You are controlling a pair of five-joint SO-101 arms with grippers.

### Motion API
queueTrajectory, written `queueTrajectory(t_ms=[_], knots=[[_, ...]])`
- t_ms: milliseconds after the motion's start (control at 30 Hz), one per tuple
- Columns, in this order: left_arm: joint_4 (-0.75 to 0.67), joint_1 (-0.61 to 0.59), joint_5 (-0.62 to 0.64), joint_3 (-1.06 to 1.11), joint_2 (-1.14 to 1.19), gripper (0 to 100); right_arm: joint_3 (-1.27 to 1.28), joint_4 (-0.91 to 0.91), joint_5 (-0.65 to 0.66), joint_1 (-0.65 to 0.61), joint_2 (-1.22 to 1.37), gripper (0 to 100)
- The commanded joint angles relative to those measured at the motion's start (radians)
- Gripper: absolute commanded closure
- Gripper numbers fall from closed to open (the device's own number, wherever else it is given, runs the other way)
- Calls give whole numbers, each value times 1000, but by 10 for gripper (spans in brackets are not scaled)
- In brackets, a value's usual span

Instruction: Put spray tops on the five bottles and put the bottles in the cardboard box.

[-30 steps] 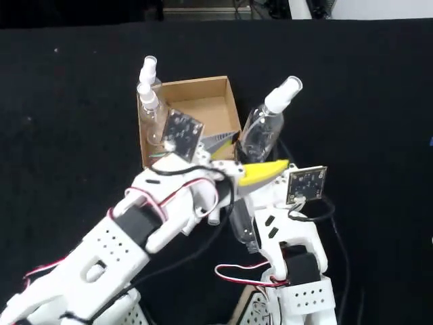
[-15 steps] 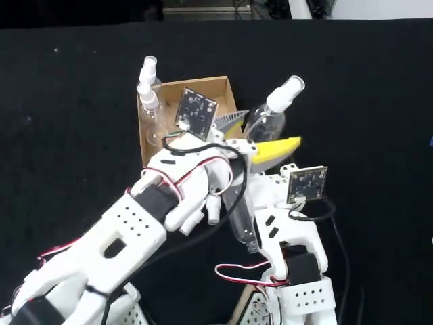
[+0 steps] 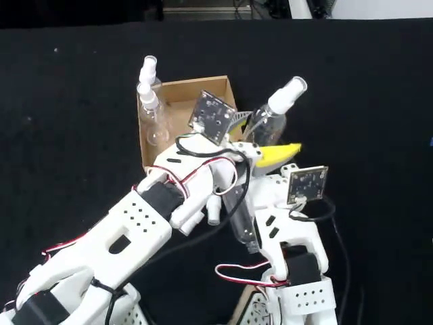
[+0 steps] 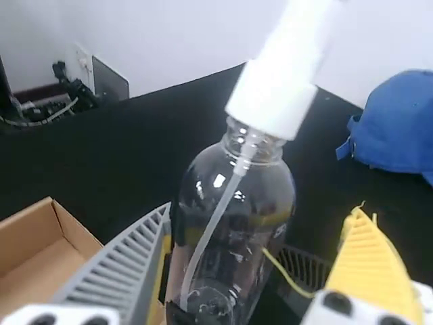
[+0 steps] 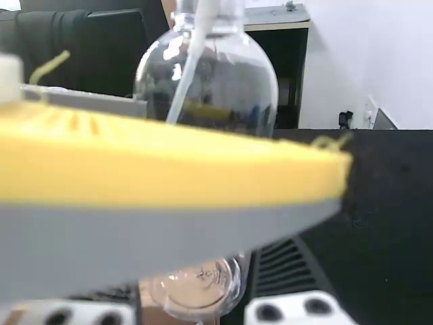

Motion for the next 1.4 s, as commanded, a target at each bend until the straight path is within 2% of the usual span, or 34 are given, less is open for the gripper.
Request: queueTrajectory(t_ms=[0, 767, 833, 967, 1067, 1367], knots=[[-20, 33, -40, -59, -12, 637, -4, -3, 0, -18, -48, 988], [-18, 38, -38, -74, -94, 642, -4, -6, 2, -18, -48, 987], [-18, 36, -41, -74, -94, 689, -4, -6, 2, -18, -48, 987], [-20, 42, -126, -65, -94, 863, -4, -5, 2, -18, -48, 987], [-20, 44, -144, -65, -94, 971, -4, -6, 2, -18, -48, 987], [-20, 45, -137, -74, -106, 927, -4, -2, 2, -18, -48, 987]])
